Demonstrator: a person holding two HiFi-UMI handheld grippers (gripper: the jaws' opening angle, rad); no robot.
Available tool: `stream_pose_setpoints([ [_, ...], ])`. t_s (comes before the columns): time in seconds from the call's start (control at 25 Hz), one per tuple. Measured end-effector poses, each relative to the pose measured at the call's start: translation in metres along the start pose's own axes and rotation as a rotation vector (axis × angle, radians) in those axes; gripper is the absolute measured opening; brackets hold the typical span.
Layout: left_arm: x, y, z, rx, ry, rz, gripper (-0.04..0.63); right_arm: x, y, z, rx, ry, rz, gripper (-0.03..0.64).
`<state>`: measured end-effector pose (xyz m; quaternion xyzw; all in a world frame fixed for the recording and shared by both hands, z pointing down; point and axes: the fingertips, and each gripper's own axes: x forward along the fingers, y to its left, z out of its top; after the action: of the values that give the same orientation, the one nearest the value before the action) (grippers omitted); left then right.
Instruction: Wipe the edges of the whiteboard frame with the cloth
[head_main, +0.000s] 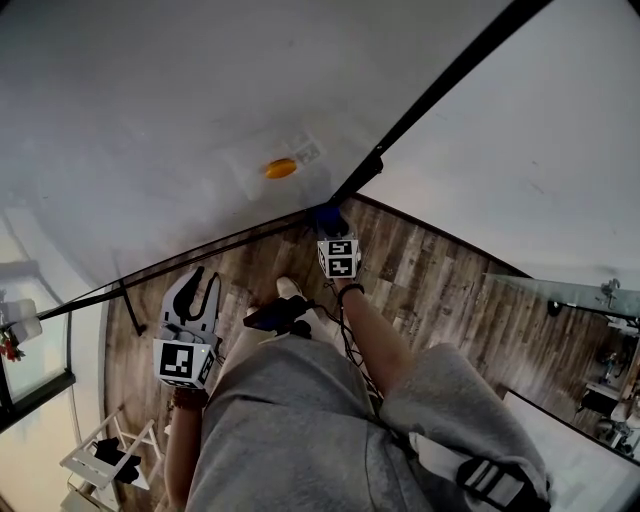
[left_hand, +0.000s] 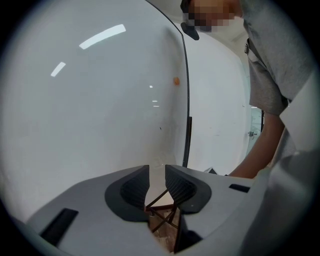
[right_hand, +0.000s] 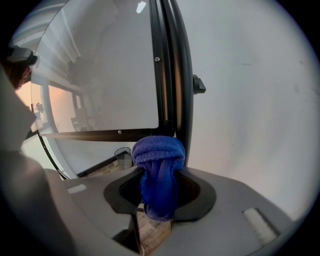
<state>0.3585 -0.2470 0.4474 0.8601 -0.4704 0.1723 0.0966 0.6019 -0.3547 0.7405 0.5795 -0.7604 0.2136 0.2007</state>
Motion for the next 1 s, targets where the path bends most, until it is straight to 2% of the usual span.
stream_pose_setpoints([
  [0.28,0.006,0.001,-0.013,-0.028,-0.020,-0.045,0.091,0.010,0.008,0.012,-0.003,0.004,0.026,0.140],
  [0.56,-0.005,0.017,-0.031,-0.062,-0.009,0.036,0.083,0.011,0.012,0.015,-0.023,0.021,0.047,0.137],
  [0.8,-0.018,0.038,-0.049,-0.146,-0.016,0.105,0.078,0.011,0.014,0.014,-0.017,0.037,0.045,0.135],
  [1.0,-0.025,0.041,-0.059,-0.156,-0.025,0.098,0.077,0.013,0.017,0.017,0.023,0.032,0.020,0.135],
])
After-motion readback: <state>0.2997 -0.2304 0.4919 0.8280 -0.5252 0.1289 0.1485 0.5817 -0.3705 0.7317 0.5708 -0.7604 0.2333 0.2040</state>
